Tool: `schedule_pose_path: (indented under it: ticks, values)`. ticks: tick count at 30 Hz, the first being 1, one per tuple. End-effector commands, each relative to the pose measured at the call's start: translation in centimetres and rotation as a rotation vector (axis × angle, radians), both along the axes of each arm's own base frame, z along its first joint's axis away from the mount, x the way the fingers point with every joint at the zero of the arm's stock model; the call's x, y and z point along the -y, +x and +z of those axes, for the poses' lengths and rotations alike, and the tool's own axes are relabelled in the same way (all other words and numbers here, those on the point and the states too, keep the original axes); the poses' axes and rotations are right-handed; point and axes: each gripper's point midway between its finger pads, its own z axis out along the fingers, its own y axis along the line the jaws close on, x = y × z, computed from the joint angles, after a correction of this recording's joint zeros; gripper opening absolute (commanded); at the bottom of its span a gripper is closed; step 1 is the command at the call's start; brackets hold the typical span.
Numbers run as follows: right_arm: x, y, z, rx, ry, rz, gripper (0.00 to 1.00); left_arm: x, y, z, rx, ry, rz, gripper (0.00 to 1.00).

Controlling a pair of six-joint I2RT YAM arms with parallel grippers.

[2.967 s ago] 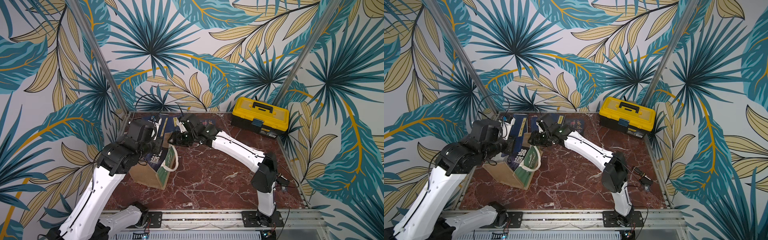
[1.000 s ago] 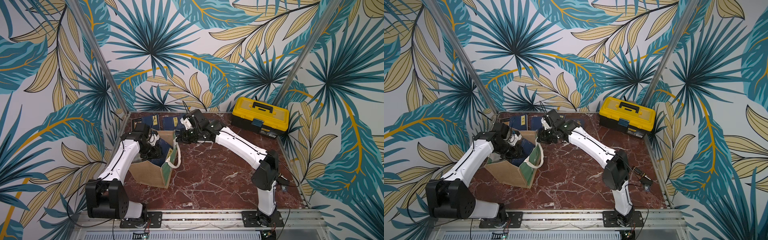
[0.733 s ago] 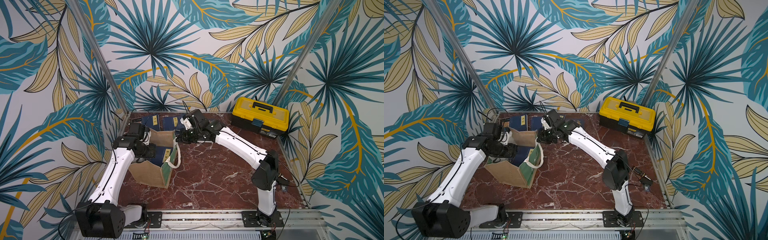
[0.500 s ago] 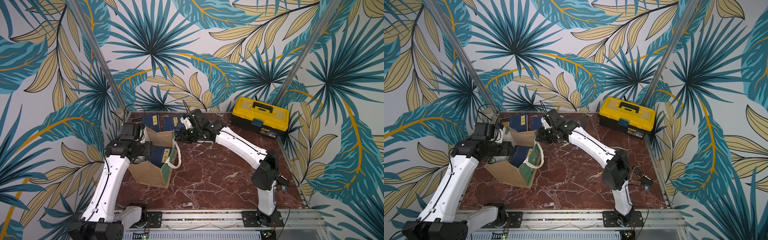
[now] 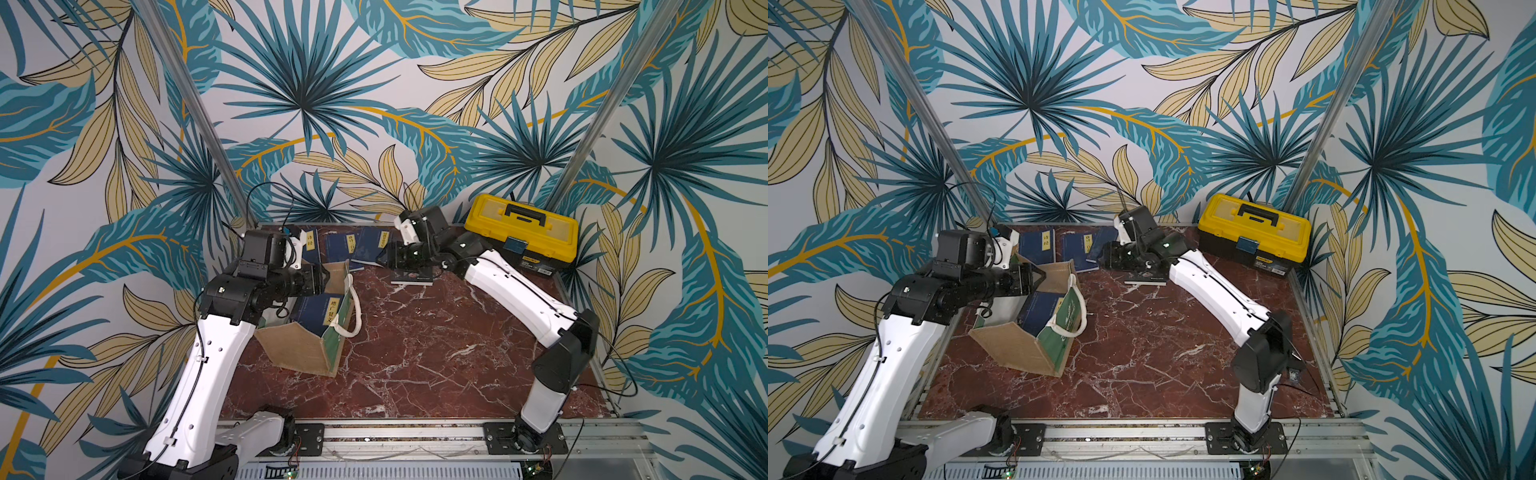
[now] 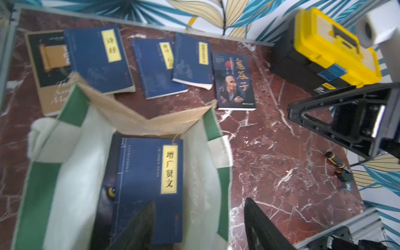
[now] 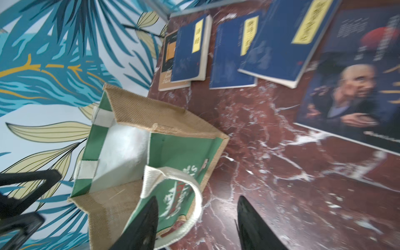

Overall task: Put the books into the canvas bag
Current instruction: Move the book to the center of the board.

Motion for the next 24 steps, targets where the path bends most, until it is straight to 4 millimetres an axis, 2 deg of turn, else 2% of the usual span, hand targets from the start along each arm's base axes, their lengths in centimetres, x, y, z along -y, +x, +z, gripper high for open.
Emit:
schedule_pose_path:
  ticks: [1,3,7,9,12,15,18,24]
  values:
    - [5.6,0.5,-1.9,0.033,-0.114,-0.108,0.62,3.1,0.7,2.4,0.046,-0.015,-0.031,0.65]
    - [8.7,0.4,-3.1,0.036,-0.167,-0.174,0.65,6.2,1.0,2.8,0.064,0.005,-0.093,0.65]
    - [13.6,0.0,-5.3,0.039,-0.250,-0.282,0.73,12.0,2.2,2.8,0.090,0.032,-0.186,0.65]
    - [15.8,0.1,-6.5,0.035,-0.275,-0.336,0.78,14.6,2.9,2.1,0.089,0.054,-0.219,0.64]
    - [17.9,0.6,-8.5,-0.005,-0.268,-0.390,0.80,18.0,4.3,0.3,0.040,0.057,-0.241,0.65]
    - [18.5,1.9,-10.2,-0.068,-0.222,-0.405,0.79,20.2,6.2,-1.9,-0.005,0.071,-0.224,0.65]
    - [18.0,3.7,-11.9,-0.136,-0.177,-0.397,0.73,21.8,8.1,-4.3,-0.043,0.086,-0.201,0.65]
    - [16.7,7.0,-15.5,-0.251,-0.157,-0.398,0.66,23.5,12.5,-8.7,-0.066,0.149,-0.155,0.67]
